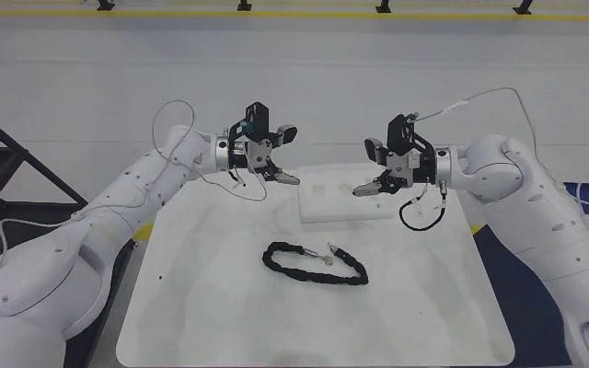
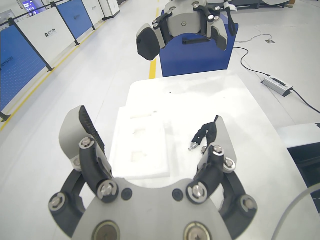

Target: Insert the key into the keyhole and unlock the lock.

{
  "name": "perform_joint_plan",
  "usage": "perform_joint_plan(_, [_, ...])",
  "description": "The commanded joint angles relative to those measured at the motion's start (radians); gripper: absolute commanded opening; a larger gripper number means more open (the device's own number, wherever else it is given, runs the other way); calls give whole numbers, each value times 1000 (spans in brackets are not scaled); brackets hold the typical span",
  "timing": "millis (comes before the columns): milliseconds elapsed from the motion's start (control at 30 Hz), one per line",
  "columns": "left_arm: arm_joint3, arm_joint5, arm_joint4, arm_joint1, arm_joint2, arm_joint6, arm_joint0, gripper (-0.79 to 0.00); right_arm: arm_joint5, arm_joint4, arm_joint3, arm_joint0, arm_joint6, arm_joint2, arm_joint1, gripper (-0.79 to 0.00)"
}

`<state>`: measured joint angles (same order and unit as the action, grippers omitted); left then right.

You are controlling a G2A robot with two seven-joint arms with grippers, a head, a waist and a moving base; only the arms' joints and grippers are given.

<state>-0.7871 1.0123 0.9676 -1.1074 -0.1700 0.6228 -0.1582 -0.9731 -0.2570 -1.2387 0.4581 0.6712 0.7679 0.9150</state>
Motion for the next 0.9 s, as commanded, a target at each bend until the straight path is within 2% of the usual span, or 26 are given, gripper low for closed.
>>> perform_joint_plan(0, [-5, 0, -45, 6, 0, -40, 18, 0, -23, 1, 34, -34, 2, -11, 10, 0])
perform_joint_plan(333, [-46, 0, -296, 38, 0, -302, 92, 0, -39, -21, 141, -144, -21, -48, 47, 0])
perform_joint_plan(867, [-46, 0, -296, 38, 0, -302, 92, 0, -39, -21, 141, -144, -21, -48, 47, 0])
